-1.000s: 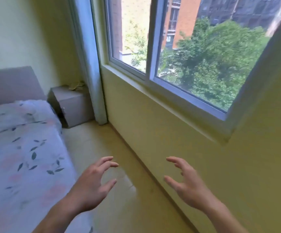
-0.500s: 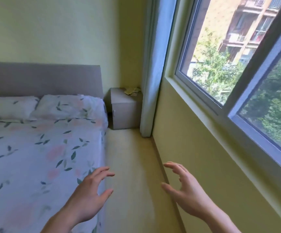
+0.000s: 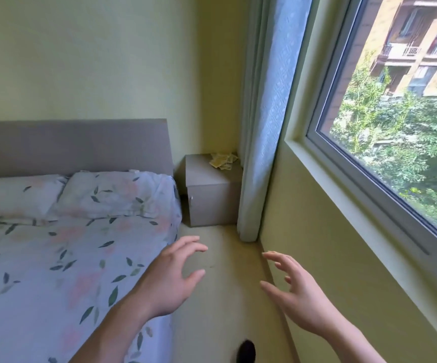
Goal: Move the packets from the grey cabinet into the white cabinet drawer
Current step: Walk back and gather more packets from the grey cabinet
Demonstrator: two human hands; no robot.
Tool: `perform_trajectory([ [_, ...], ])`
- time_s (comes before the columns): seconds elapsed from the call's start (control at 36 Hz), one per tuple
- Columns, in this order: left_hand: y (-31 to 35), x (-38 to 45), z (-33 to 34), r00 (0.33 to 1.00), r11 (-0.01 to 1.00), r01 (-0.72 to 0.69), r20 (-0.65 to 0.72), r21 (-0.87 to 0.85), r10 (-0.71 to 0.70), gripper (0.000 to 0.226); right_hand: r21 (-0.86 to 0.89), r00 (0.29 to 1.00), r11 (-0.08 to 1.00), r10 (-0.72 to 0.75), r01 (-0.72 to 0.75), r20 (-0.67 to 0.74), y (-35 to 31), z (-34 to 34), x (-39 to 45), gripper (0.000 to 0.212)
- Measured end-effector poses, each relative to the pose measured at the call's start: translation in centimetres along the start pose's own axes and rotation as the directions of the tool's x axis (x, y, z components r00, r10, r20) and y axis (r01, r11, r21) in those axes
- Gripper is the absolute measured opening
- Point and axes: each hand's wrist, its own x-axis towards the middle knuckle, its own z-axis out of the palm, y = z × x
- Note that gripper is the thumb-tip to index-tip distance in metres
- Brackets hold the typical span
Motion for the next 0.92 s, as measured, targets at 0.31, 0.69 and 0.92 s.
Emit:
perform_trajectory([
  [0.31,-4.0,20.5,-3.6,0.994,0.996,0.091,-0.058,0.011,-0.090,0.032,0.003,0.993,0.998,-0.055,0.055,0.102,1.7,-3.6,25.0,0.052],
  [0.69,-13.5,38.8,-8.0,0.962,0.967,0.239,-0.116,-0.084,-0.247,0.036,0.003,0.949,0.987,-0.155,0.160,0.275,-1.6,0.0,53.3,0.054],
  [0.92,-21.4,52.8,-11.3,0.964,0.968,0.238,-0.102,-0.086,-0.246,0.036,-0.048,0.959,0.996,-0.056,0.072,0.278,-1.2,0.9,67.5,0.054],
])
